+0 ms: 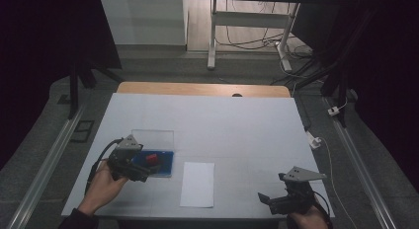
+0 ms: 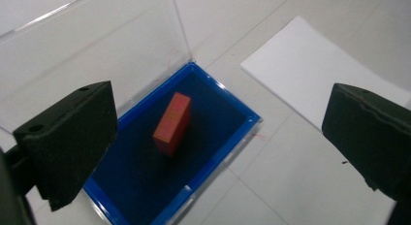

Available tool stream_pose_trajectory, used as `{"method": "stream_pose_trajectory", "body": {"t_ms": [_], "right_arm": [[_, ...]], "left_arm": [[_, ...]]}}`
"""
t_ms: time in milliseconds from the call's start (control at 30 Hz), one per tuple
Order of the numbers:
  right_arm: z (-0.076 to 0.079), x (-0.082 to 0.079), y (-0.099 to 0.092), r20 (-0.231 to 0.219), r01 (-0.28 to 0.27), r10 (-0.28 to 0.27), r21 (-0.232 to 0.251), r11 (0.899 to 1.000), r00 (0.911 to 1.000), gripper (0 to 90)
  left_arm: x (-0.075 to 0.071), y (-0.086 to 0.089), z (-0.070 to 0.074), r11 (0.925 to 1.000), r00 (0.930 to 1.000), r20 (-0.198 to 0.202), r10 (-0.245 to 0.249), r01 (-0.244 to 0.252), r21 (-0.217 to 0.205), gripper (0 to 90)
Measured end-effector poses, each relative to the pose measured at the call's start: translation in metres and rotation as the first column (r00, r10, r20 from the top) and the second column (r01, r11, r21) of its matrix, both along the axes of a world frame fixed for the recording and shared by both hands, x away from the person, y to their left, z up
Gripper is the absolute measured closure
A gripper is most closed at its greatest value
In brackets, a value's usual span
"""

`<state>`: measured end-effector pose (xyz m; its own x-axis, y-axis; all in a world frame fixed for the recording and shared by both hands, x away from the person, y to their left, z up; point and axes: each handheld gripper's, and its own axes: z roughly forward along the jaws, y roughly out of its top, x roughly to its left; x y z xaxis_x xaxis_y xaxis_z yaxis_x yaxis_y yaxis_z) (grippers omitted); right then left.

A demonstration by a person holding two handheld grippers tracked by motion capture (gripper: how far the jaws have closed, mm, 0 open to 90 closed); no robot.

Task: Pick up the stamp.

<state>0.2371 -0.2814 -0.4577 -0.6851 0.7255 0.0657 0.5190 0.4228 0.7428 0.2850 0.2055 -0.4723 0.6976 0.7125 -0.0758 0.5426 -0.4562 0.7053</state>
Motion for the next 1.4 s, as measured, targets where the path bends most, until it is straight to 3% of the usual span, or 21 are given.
{"method": "stream_pose_trajectory", "body": {"t_ms": [167, 533, 600, 700, 800, 900, 933, 1000, 1033, 1133, 1300, 1400], "right_arm": [[0.000, 0.000, 0.000, -0.002, 0.000, 0.000, 0.002, 1.000, 1.0000, 0.0], [0.000, 0.000, 0.000, -0.007, -0.006, 0.006, 0.003, 1.000, 1.0000, 0.0], [0.000, 0.000, 0.000, -0.008, -0.007, 0.007, 0.004, 1.000, 0.9999, 0.0], [0.000, 0.000, 0.000, -0.006, -0.007, 0.007, 0.003, 1.000, 1.0000, 0.0], [0.000, 0.000, 0.001, -0.004, -0.012, 0.012, -0.001, 1.000, 0.9999, 0.0], [0.000, -0.001, 0.001, -0.003, -0.014, 0.014, -0.003, 1.000, 0.9999, 0.0], [0.000, 0.000, 0.002, -0.003, -0.017, 0.017, -0.003, 1.000, 0.9999, 0.0], [0.000, 0.000, 0.001, -0.002, -0.019, 0.019, -0.004, 1.000, 0.9998, 0.0], [0.000, 0.000, 0.002, -0.002, -0.020, 0.020, -0.006, 1.000, 0.9998, 0.0], [0.000, 0.000, 0.002, -0.001, -0.022, 0.022, -0.008, 1.000, 0.9998, 0.0], [0.000, 0.000, 0.002, 0.000, -0.024, 0.024, -0.011, 1.000, 0.9997, 0.0], [0.000, 0.000, 0.002, -0.001, -0.025, 0.025, -0.012, 1.000, 0.9997, 0.0]], "left_arm": [[0.007, -0.005, -0.004, 0.9977, 0.9998, 0.005, -0.021, 0.021, 0.064, 0.0], [0.029, -0.008, -0.010, 0.9903, 0.9964, -0.015, -0.083, 0.084, 0.110, 0.0], [0.030, -0.007, -0.013, 0.9897, 0.9958, -0.023, -0.089, 0.091, 0.111, 0.0], [0.028, -0.005, -0.016, 0.9843, 0.9948, -0.020, -0.100, 0.102, 0.144, 0.0], [0.026, -0.004, -0.017, 0.9774, 0.9943, -0.008, -0.106, 0.106, 0.183, 6.8], [0.025, -0.003, -0.019, 0.9657, 0.9922, -0.008, -0.124, 0.123, 0.229, 16.6], [0.025, -0.004, -0.020, 0.9628, 0.9919, -0.009, -0.127, 0.125, 0.239, 23.4], [0.025, -0.004, -0.021, 0.9586, 0.9909, -0.008, -0.135, 0.132, 0.252, 26.6], [0.025, -0.004, -0.021, 0.9562, 0.9899, -0.010, -0.141, 0.139, 0.258, 34.1], [0.026, -0.003, -0.020, 0.9559, 0.9884, -0.015, -0.151, 0.150, 0.253, 40.5], [0.028, 0.000, -0.018, 0.9616, 0.9887, -0.019, -0.149, 0.149, 0.230, 55.4], [0.029, 0.002, -0.019, 0.9640, 0.9892, -0.029, -0.144, 0.147, 0.222, 58.6]]}}
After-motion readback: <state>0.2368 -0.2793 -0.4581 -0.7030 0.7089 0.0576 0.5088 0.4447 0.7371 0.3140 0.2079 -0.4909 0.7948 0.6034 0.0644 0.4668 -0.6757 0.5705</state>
